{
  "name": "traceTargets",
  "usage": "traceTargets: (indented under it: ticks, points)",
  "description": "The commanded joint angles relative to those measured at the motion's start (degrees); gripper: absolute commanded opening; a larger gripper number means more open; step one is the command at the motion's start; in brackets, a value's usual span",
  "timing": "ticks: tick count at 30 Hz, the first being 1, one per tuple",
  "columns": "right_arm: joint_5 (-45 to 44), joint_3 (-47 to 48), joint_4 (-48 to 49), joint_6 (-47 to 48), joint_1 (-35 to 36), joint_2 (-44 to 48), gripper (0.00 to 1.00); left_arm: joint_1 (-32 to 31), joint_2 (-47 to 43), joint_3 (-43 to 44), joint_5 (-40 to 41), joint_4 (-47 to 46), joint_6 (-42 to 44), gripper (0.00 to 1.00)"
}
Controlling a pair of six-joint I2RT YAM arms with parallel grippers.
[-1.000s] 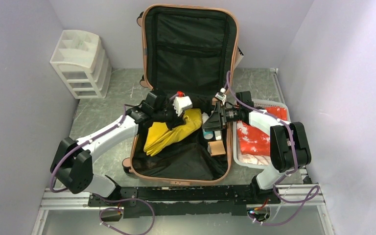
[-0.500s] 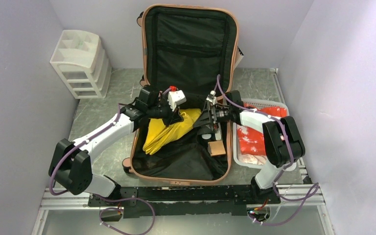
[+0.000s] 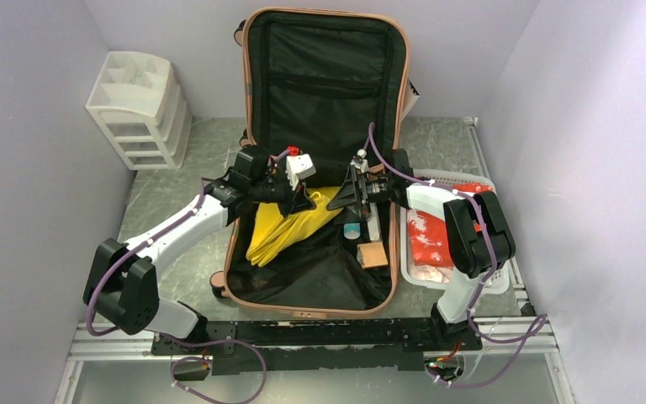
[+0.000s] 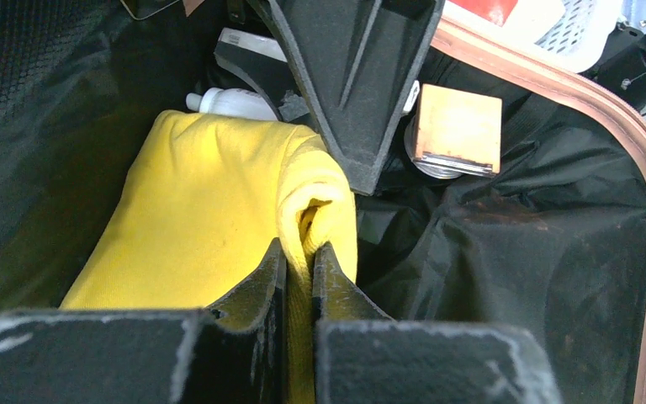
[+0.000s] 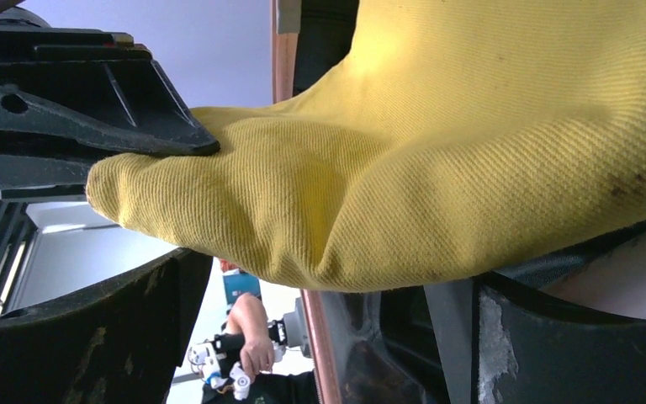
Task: Open, take out, and arrange the luggage
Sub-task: Pick up the clothes from the luggage.
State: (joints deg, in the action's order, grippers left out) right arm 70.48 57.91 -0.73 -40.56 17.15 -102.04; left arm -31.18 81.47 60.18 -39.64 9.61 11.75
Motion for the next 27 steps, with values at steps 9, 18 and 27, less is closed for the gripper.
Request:
traceTargets:
  ticks: [9,18,27]
  points:
    - [-1.71,-0.98,11.14,-10.38,-2.9,0.92,1.0,-0.39,-2.02,-2.48,-11.22,-5.69,-0.1,0.15]
    - [-9.81,1.22,-0.93,-0.34,-2.57,0.07,1.0,-2.01,-1.7,-1.9,-17.48,-1.92,3.24,0.7]
    - [-15.51,-2.7,-3.68,7.18,0.5,2.25,1.0,-2.4,-2.51,3.52,-12.91,4.74,7.49,0.96]
